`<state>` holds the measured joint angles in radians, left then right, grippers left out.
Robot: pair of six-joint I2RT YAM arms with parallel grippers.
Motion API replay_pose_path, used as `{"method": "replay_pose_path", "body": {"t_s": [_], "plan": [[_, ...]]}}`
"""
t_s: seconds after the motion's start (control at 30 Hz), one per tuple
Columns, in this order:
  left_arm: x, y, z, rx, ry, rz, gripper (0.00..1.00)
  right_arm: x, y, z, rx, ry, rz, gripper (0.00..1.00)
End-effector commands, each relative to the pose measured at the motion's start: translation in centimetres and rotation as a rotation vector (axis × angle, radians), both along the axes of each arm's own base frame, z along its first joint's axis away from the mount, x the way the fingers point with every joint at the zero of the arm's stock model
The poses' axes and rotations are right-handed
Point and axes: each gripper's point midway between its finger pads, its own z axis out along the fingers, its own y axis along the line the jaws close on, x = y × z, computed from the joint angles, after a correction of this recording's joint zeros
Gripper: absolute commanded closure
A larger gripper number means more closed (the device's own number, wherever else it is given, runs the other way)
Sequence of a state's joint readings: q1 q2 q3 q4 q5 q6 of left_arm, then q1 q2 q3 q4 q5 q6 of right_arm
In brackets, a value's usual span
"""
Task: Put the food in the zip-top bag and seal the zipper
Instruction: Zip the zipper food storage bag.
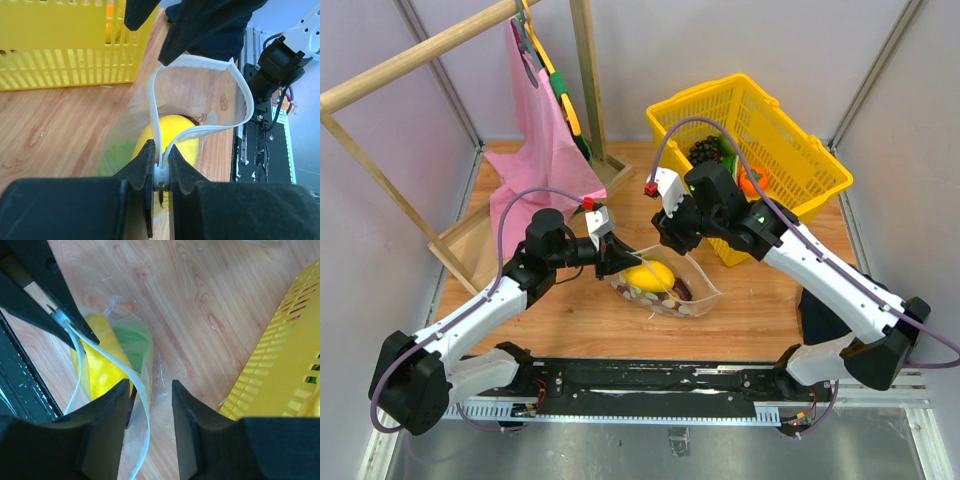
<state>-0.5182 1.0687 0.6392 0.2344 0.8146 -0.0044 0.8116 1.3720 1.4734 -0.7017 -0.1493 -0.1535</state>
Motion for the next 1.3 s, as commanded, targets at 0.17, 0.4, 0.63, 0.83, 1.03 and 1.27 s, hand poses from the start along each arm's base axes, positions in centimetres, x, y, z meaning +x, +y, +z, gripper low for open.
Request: {"method": "replay_pose_path", "body": {"t_s": [0.17, 0.4, 0.63, 0.83, 1.03, 1.27], "plan": [[0.0, -0.1, 1.9, -0.03, 0.019, -0.001, 1.0, -2.8, 1.0, 0.9, 0.107, 0.026, 0.152, 0.32], [0.4, 0.3, 3.2, 0.006, 0.102, 0.049, 1.0, -3.4, 2.4, 1.4, 0.157, -0.017, 0.253, 0.16], [0.0, 0.3, 4.8, -0.003, 0.137, 0.05, 1.0, -3.7, 4.0, 0.4, 0.134, -0.056, 0.368, 0.13], [-0.3, 0.4, 5.5, -0.011, 0.138, 0.049, 1.0, -3.7, 4.6, -1.6, 0.097, -0.031, 0.419, 0.16], [-0.8, 0.5, 5.8, -0.016, 0.115, 0.034, 1.0, -3.2, 4.1, -4.7, -0.012, -0.029, 0.471, 0.22], [-0.7, 1.0, 5.6, 0.004, 0.092, 0.057, 1.0, -3.5, 3.0, -5.8, -0.074, -0.014, 0.502, 0.46]]}}
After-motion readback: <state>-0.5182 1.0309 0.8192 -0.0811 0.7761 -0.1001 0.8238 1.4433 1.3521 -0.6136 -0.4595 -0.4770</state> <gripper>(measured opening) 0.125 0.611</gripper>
